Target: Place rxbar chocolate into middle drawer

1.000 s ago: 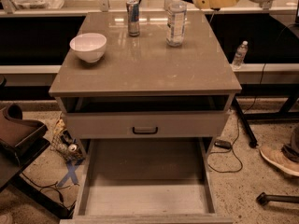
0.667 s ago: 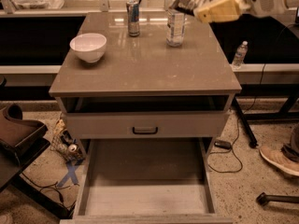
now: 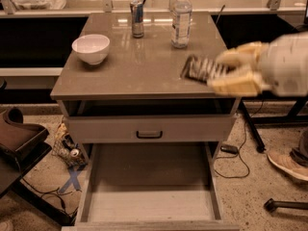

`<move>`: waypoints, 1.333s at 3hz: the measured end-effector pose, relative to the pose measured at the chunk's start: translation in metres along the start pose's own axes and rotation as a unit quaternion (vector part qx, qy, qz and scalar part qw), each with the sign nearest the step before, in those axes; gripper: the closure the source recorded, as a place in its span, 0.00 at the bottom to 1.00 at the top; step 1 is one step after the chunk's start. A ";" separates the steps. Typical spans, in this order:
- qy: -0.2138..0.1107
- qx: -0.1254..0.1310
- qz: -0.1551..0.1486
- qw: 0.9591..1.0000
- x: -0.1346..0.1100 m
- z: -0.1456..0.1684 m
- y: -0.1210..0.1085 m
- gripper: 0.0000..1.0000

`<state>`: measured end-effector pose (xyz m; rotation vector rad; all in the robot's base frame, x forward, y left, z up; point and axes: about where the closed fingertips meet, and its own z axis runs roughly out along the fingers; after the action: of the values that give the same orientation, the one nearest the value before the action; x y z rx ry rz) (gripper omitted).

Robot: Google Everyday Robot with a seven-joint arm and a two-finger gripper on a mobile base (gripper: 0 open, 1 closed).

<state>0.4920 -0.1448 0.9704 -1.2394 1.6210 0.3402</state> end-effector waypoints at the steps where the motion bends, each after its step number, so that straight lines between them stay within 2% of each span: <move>1: 0.040 -0.052 0.022 0.998 0.067 0.000 0.055 1.00; 2: 0.040 -0.052 0.022 0.998 0.067 0.000 0.055 1.00; 3: 0.033 -0.061 0.023 0.997 0.073 0.025 0.069 1.00; 4: 0.015 -0.076 0.019 0.997 0.106 0.073 0.102 1.00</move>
Offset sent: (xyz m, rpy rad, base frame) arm -0.0341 -0.0138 -0.0597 -0.0397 0.0960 0.0298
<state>0.4514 -0.1069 0.8152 -1.3355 1.6703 0.4781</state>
